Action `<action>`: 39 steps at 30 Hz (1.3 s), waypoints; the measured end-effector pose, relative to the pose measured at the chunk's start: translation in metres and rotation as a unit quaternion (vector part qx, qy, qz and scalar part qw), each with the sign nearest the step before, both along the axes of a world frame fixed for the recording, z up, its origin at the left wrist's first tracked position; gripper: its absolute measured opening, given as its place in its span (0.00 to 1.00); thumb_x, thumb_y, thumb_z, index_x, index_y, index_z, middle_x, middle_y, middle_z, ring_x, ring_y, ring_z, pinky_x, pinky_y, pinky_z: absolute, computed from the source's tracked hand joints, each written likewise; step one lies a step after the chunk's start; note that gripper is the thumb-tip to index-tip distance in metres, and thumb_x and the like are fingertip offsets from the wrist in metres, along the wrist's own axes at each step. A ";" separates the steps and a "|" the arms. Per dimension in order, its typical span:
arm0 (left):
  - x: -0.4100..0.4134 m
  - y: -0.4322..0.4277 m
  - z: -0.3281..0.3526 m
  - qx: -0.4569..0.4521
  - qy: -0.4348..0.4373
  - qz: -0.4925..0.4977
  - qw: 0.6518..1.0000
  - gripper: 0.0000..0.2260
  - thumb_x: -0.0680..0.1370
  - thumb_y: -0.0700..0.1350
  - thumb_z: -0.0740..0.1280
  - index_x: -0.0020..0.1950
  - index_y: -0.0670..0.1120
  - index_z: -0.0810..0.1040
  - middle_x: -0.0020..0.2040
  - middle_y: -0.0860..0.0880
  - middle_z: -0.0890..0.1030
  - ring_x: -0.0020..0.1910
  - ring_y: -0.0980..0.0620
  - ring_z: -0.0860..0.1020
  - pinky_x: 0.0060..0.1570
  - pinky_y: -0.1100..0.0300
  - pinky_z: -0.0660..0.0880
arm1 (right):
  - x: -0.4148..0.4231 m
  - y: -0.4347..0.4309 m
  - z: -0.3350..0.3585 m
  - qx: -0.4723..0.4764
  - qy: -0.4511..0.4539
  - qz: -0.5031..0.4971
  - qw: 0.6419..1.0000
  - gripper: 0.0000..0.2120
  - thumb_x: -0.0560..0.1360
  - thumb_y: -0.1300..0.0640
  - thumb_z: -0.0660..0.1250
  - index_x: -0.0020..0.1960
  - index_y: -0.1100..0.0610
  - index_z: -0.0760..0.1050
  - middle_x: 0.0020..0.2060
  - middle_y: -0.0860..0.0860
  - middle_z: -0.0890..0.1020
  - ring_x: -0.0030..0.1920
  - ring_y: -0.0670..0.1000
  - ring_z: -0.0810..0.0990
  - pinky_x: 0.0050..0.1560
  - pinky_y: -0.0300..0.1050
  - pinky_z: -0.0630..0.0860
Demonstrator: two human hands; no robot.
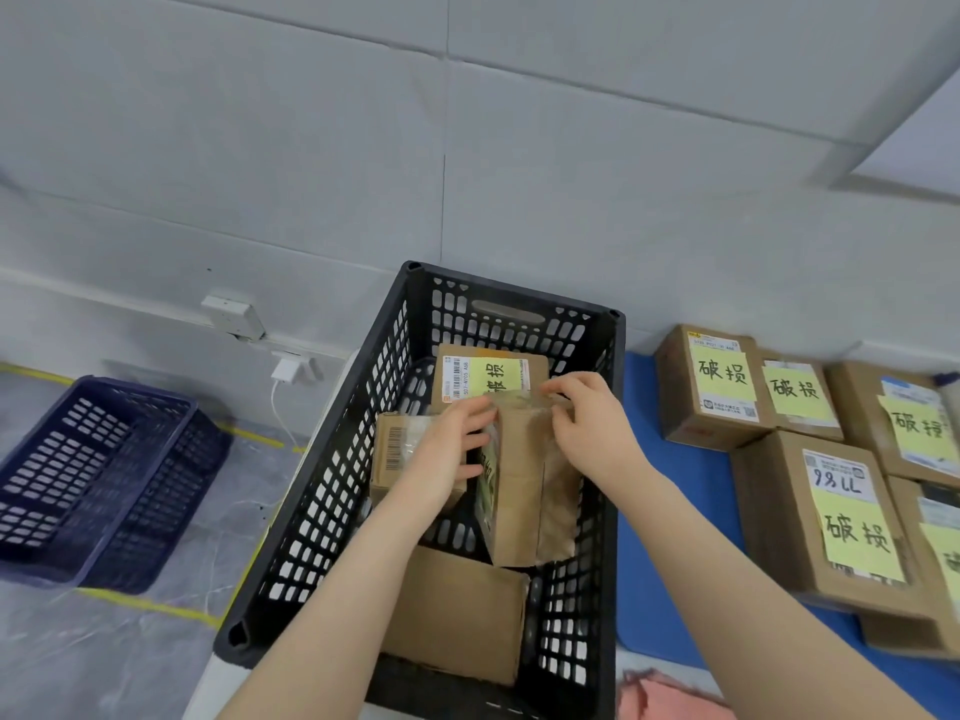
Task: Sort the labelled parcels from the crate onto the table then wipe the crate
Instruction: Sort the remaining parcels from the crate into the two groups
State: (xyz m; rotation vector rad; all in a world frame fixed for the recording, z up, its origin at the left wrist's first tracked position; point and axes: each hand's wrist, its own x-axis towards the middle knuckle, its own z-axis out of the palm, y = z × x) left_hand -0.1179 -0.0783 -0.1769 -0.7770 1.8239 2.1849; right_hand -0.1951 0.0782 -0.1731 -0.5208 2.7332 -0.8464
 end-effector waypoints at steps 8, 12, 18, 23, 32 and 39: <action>0.000 0.016 -0.025 0.094 0.005 0.051 0.994 0.19 0.83 0.54 0.48 0.64 0.52 0.74 0.56 0.54 0.83 0.63 0.53 0.76 0.67 0.46 0.69 | 0.048 -0.019 -0.020 0.171 0.191 0.087 0.963 0.10 0.70 0.53 0.68 0.51 0.50 0.80 0.59 0.52 0.77 0.64 0.57 0.73 0.67 0.60 0.67; -0.003 0.021 -0.028 0.072 0.010 0.077 0.994 0.21 0.84 0.53 0.46 0.67 0.49 0.73 0.60 0.55 0.76 0.63 0.56 0.71 0.71 0.54 0.62 | 0.041 -0.011 -0.030 0.218 0.184 0.057 0.957 0.12 0.69 0.48 0.69 0.52 0.47 0.80 0.58 0.53 0.78 0.60 0.59 0.75 0.62 0.61 0.70; -0.021 0.034 -0.032 0.048 -0.011 0.064 0.997 0.19 0.83 0.51 0.50 0.60 0.50 0.79 0.56 0.51 0.80 0.55 0.56 0.76 0.51 0.61 0.71 | 0.048 -0.015 -0.028 0.205 0.229 0.041 0.951 0.10 0.68 0.49 0.70 0.49 0.49 0.80 0.55 0.53 0.79 0.57 0.59 0.76 0.62 0.61 0.70; -0.033 0.034 -0.039 0.093 -0.081 0.103 0.987 0.20 0.82 0.53 0.50 0.54 0.49 0.80 0.53 0.46 0.83 0.53 0.48 0.79 0.56 0.52 0.74 | 0.053 -0.006 -0.028 0.173 0.262 0.050 0.948 0.10 0.71 0.49 0.63 0.49 0.48 0.79 0.56 0.53 0.78 0.57 0.57 0.75 0.61 0.61 0.69; 0.003 0.034 -0.045 0.065 -0.029 0.073 0.995 0.20 0.83 0.58 0.50 0.55 0.55 0.81 0.49 0.48 0.85 0.51 0.47 0.82 0.58 0.46 0.77 | 0.056 0.010 -0.020 0.041 0.239 0.012 0.970 0.11 0.73 0.51 0.61 0.51 0.49 0.78 0.62 0.51 0.74 0.63 0.56 0.71 0.62 0.56 0.68; 0.040 0.038 -0.029 -0.148 0.074 -0.019 0.986 0.17 0.84 0.53 0.48 0.72 0.67 0.60 0.60 0.64 0.66 0.51 0.81 0.66 0.47 0.74 0.67 | 0.042 0.022 -0.015 -0.126 0.070 -0.025 0.989 0.13 0.76 0.65 0.59 0.54 0.51 0.76 0.62 0.40 0.67 0.68 0.47 0.64 0.66 0.51 0.68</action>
